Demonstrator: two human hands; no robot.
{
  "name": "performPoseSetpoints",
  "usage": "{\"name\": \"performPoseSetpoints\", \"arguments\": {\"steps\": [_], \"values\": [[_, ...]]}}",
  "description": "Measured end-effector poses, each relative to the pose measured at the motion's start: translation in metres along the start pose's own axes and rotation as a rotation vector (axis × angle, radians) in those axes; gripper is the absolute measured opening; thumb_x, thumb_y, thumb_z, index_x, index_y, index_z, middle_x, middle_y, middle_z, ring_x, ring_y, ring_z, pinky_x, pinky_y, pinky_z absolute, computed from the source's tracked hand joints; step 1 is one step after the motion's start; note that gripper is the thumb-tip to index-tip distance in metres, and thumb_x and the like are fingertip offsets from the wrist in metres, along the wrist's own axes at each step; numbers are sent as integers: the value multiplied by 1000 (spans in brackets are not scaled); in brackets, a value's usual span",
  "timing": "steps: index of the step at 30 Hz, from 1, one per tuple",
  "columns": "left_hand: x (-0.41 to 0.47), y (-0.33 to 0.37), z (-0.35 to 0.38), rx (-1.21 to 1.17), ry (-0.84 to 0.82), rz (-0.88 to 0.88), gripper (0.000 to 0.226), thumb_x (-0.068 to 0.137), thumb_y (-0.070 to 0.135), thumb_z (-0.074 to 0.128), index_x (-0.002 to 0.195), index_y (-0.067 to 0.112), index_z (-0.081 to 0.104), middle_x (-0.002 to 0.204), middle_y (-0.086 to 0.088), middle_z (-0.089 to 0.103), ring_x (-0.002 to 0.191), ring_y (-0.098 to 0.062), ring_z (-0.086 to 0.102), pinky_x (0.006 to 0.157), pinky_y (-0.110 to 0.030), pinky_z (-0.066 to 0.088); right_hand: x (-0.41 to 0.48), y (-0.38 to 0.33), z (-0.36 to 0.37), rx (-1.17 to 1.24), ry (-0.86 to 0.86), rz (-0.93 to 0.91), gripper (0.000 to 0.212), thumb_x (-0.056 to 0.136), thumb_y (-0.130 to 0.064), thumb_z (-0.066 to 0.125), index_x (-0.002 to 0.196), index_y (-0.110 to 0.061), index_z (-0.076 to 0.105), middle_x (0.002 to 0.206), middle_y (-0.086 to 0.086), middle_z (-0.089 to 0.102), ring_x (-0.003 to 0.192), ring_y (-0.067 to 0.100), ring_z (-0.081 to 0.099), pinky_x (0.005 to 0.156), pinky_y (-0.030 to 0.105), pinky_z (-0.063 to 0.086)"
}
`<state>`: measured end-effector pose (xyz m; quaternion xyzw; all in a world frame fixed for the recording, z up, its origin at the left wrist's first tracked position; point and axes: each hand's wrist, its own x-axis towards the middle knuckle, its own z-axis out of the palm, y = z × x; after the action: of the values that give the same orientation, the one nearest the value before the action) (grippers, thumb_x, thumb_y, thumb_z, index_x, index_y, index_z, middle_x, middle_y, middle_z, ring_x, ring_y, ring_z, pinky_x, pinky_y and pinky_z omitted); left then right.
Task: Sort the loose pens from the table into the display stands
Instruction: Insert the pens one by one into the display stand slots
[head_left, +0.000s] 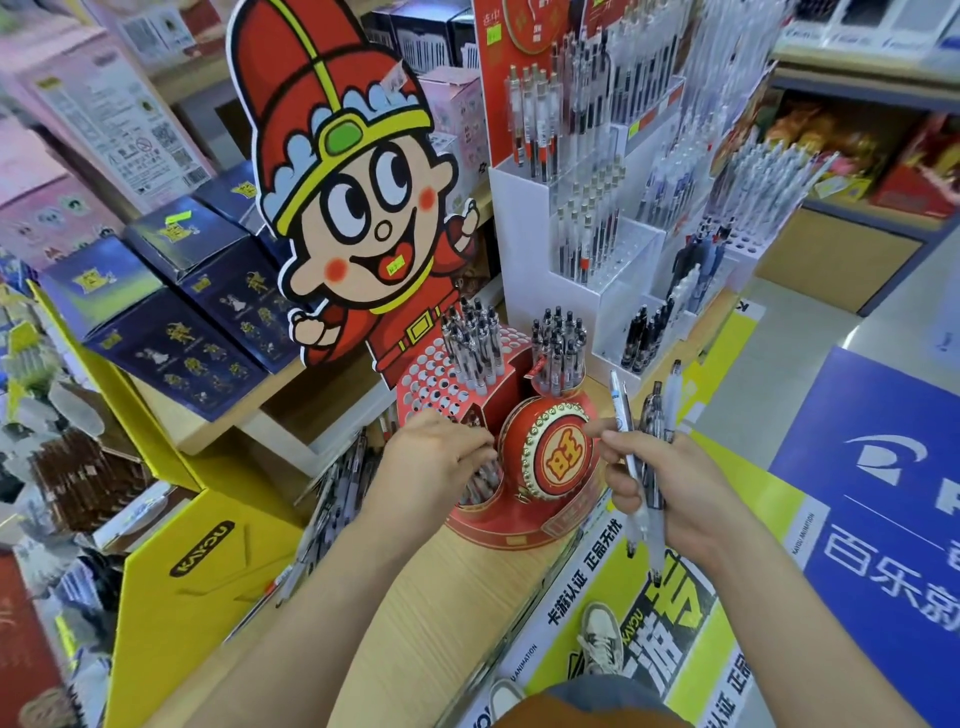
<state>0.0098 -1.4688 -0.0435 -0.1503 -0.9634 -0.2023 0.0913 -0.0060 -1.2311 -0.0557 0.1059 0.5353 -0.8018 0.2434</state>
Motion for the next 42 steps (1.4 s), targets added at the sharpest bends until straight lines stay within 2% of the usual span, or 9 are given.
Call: {"name": "performPoseSetpoints", "arguments": {"steps": [5,9,16,22,26,31,33,37,42], "values": [[5,-3,2,17,-86,-18,17,90,15,65,103,16,76,91,1,59,88,-21,44,72,-29,36,-2,0,7,-7,-46,28,24,90,2,50,100,2,72,71,9,40,48,14,40,40,22,34],[17,5,-2,-32,-126,-131,16,90,24,65,104,21,74,98,6,68,98,-14,54,86,-27,42,-3,2,14,-12,-78,53,23,89,1,57,107,1,71,65,5,48,50,13,47,42,21,40],[30,10,-8,149,-250,-149,14,89,32,64,94,23,73,91,5,71,96,-17,56,81,-32,48,-9,14,36,166,-63,96,36,81,-21,63,113,-6,68,61,3,50,43,10,45,38,18,37],[28,16,-15,156,-278,-132,20,95,34,55,97,22,71,88,6,71,86,-15,63,80,-32,49,-23,13,53,145,-162,93,33,86,-21,57,113,-6,69,57,2,46,40,8,39,36,18,31],[21,29,-33,-319,-10,-222,20,98,30,51,104,25,69,86,12,71,74,0,61,69,-23,48,-36,5,55,105,-215,83,32,85,-17,55,110,-4,69,56,2,45,39,9,38,37,19,29],[20,65,-37,-1215,-212,-412,20,97,12,53,113,9,65,67,9,69,61,-5,65,57,-14,48,-47,-5,51,-7,-287,102,24,86,-17,61,104,-5,70,56,5,48,37,11,40,37,19,32],[23,71,-33,-1227,-120,-463,14,94,10,58,102,6,69,62,4,67,53,-8,60,52,-16,46,-46,-10,46,-51,-328,83,24,88,-23,62,105,-6,70,59,7,51,39,14,45,39,21,36],[43,80,-28,-1093,134,-484,3,84,17,72,86,15,74,73,-2,72,65,-6,65,62,-17,51,-38,-22,30,-203,-328,33,32,92,-41,55,83,-16,74,56,8,53,37,15,43,42,23,33],[85,100,-17,-1029,354,-505,28,72,32,80,77,7,69,61,-15,64,51,-15,56,50,-25,45,-20,-44,-20,-314,-243,41,44,82,-55,58,84,-13,72,51,5,37,34,11,24,39,22,18]]}}
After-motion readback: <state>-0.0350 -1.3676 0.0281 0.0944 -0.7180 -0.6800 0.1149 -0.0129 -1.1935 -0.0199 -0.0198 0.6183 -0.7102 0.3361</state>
